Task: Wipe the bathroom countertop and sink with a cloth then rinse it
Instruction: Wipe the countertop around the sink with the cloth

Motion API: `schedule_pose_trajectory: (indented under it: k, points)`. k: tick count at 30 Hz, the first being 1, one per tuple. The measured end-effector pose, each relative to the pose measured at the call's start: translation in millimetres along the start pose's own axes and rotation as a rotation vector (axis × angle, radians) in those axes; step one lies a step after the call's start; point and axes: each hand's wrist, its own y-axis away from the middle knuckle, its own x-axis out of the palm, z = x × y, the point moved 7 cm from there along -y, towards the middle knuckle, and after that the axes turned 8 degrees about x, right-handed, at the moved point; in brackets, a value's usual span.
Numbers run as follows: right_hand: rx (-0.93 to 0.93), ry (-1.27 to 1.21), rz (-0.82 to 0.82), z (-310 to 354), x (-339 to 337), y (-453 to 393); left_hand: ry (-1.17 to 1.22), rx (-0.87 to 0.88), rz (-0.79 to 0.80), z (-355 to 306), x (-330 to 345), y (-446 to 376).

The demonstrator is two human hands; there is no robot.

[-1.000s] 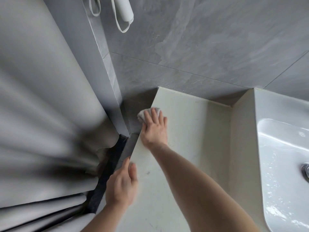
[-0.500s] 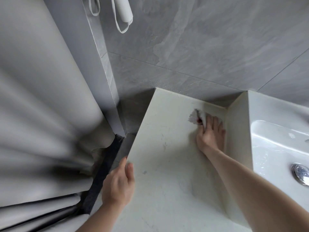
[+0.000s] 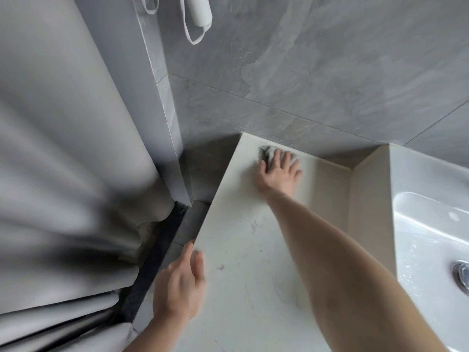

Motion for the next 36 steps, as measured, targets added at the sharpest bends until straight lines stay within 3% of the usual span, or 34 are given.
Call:
schedule_pose_trajectory:
  k: [5,10,17,23,30,36]
  points:
    - [-0.256,-0.018,0.028,81,23,34,0.002,-0.009,0.008,-4,-4,1]
    - [-0.396,-0.063,0.008,65,13,17,0.005,-0.013,0.025,-6,-5,1]
    - [0.019,-0.028,-0.157,-68,-18,-33,-0.007,-0.024,0.031,-7,-6,1]
    - [0.189,-0.086,-0.064,-31,-6,-24,0.012,-0.059,0.048,-11,-10,2]
    - [-0.160,-0.051,0.096,90,20,13,0.032,-0.082,0.040,-11,-11,2]
    - [-0.325,0.087,0.095,63,10,6,0.014,-0.067,0.034,-9,-7,2]
